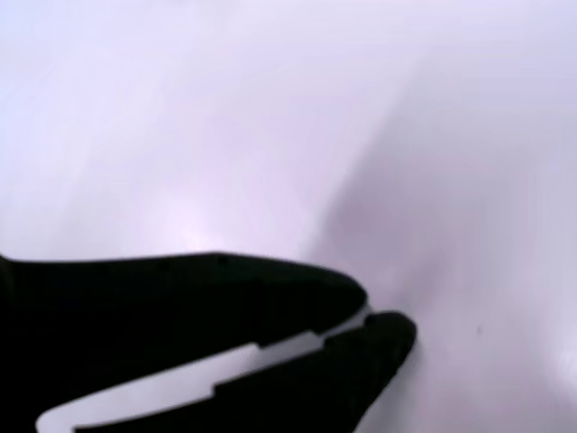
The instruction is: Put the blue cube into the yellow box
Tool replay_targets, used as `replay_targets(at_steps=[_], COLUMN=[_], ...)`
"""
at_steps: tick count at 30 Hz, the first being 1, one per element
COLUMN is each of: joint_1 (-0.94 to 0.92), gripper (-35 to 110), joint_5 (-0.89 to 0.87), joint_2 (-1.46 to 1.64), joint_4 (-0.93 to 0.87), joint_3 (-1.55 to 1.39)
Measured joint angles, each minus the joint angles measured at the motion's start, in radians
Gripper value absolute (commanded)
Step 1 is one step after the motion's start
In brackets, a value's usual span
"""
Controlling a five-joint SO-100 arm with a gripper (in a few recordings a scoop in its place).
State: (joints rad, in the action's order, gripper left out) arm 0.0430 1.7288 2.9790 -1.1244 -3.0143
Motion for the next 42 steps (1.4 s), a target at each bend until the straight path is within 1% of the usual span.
replay_targets(at_steps=[3, 7, 10, 14, 22, 31, 35, 42], joint_1=[0.023, 0.083, 0.129, 0.183, 0.299, 0.39, 0.439, 0.518], gripper=[22, 29, 36, 40, 44, 43, 42, 43], joint_5=[0.02, 0.032, 0.049, 0.104, 0.196, 0.301, 0.339, 0.393], joint_2=[-0.212, -0.445, -0.572, -0.68, -0.904, -1.118, -1.16, -1.18], joint_4=[0.051, 0.063, 0.063, 0.063, 0.069, 0.02, 0.002, -0.126], joint_3=[0.19, 0.486, 0.68, 0.844, 1.039, 1.239, 1.249, 1.25])
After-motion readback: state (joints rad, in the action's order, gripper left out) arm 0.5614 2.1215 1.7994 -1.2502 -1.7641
